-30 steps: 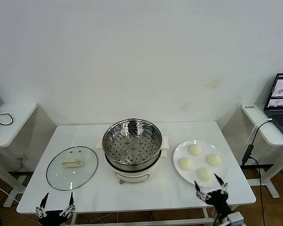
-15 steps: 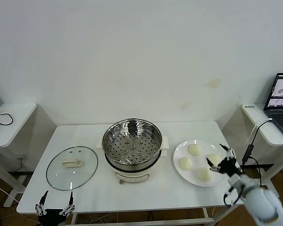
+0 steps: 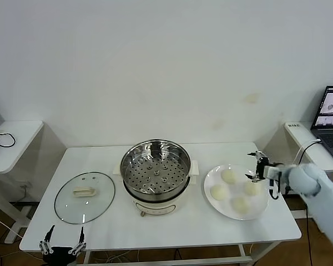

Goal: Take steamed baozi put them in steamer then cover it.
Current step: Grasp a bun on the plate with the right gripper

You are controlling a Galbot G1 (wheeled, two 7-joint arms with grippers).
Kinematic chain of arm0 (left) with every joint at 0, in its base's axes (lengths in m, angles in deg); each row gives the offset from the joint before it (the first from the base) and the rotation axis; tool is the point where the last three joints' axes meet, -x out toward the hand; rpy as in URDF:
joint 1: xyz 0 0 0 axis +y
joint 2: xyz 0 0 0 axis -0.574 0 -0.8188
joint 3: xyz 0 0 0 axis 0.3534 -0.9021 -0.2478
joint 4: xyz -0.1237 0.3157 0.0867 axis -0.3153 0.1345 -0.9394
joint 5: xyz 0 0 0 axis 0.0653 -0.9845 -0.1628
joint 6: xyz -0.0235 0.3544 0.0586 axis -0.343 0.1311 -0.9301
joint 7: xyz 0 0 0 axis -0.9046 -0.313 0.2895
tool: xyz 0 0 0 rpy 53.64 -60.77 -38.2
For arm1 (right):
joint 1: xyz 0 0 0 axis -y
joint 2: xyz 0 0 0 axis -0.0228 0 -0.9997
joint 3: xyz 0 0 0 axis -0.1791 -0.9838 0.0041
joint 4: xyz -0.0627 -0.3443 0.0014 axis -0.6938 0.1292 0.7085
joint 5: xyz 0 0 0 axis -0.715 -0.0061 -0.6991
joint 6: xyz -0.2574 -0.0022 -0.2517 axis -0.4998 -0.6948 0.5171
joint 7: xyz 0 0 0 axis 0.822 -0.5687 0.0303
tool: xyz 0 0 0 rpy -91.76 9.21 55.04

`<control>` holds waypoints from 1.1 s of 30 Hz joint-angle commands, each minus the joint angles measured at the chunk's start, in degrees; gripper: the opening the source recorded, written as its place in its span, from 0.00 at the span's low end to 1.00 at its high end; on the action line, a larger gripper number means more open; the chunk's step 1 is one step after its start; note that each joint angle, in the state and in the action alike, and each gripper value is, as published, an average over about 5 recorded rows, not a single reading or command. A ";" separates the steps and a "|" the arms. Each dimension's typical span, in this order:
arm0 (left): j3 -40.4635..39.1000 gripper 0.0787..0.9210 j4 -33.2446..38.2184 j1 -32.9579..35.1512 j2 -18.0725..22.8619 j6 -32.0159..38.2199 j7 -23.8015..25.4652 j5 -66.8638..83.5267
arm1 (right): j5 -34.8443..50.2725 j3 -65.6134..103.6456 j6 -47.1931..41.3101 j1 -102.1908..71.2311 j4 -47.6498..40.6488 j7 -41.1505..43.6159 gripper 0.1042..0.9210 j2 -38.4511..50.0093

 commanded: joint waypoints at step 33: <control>3.73 0.88 0.87 -0.51 -0.44 -0.33 0.44 -1.14 | -2.90 -30.48 3.47 26.38 -35.36 12.26 0.88 -21.79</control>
